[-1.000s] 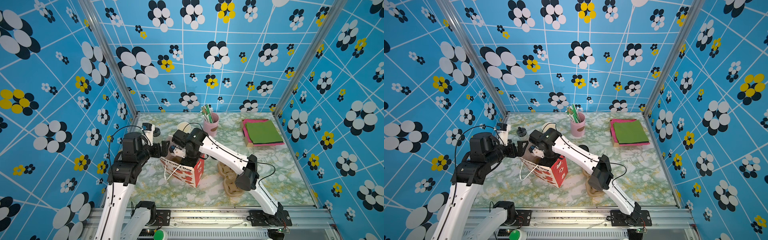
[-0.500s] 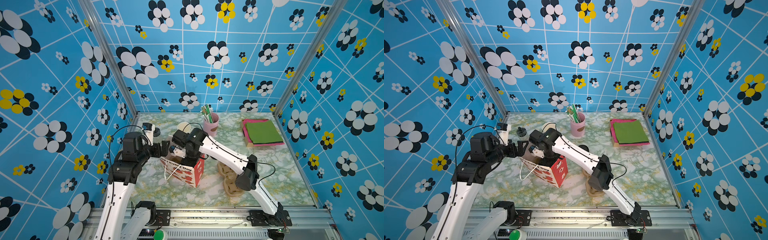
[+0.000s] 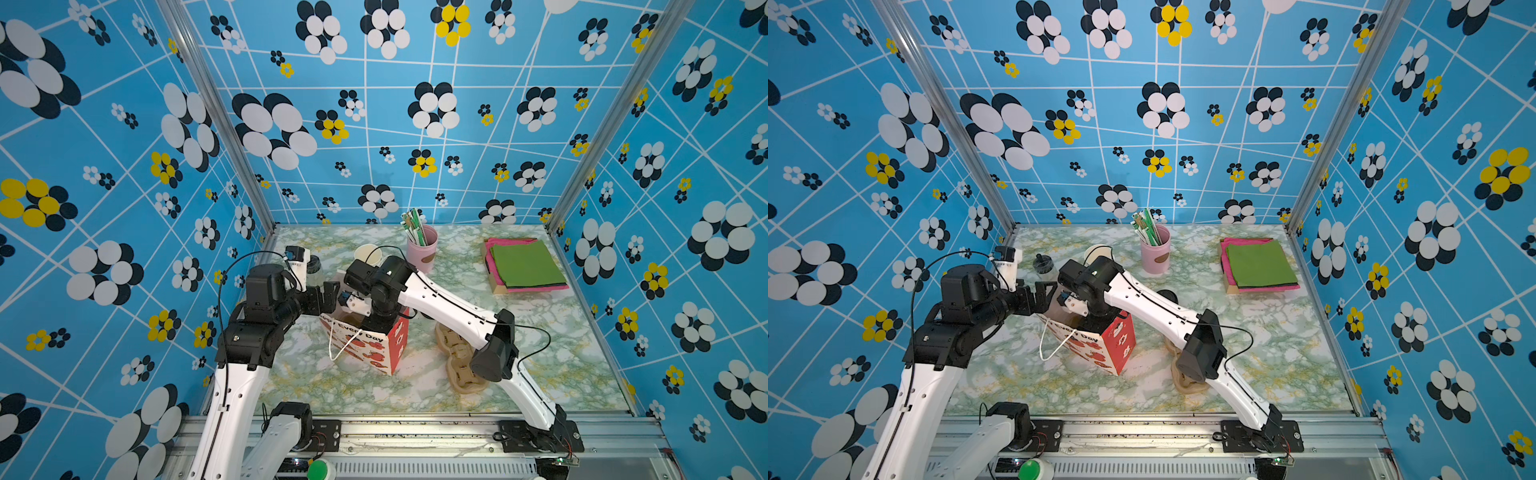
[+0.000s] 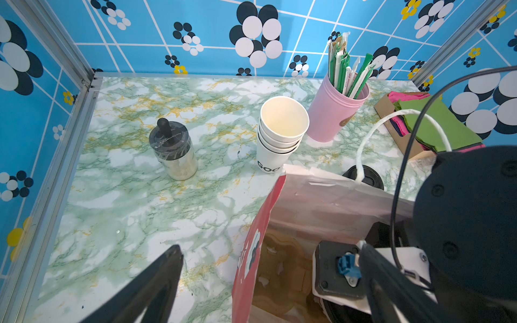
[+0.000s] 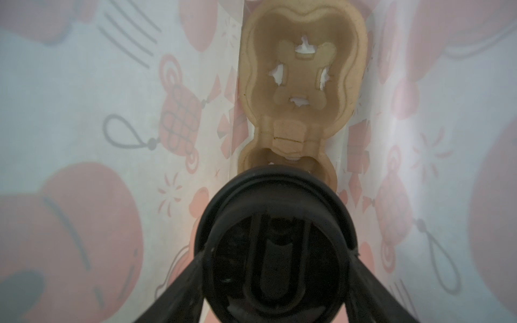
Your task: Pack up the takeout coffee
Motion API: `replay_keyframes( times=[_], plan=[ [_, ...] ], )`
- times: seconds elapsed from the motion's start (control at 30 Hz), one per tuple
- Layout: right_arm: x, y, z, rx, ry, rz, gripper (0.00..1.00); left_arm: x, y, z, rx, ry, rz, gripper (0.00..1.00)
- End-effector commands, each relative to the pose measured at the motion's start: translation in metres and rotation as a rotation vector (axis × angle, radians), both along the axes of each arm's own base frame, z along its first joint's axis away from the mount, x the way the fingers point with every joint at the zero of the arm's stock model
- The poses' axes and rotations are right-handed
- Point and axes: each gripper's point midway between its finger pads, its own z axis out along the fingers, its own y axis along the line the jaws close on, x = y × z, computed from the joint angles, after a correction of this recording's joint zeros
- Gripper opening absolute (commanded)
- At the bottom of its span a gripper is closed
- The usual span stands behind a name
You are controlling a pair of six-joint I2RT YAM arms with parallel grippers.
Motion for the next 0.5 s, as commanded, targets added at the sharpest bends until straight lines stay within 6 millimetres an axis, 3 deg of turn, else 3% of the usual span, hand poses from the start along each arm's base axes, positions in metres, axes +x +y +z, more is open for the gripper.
replay_keyframes(
  times=[0.0, 0.47],
  plan=[
    [-0.0087, -0.0100, 0.0080, -0.022, 0.008, 0.016, 0.73, -0.0018, -0.0002, -0.0041, -0.003, 0.010, -0.005, 0.99],
    [-0.0099, -0.0085, 0.0154, 0.004, 0.006, 0.015, 0.74, -0.0017, -0.0002, -0.0036, -0.003, 0.007, -0.005, 0.99]
  ],
)
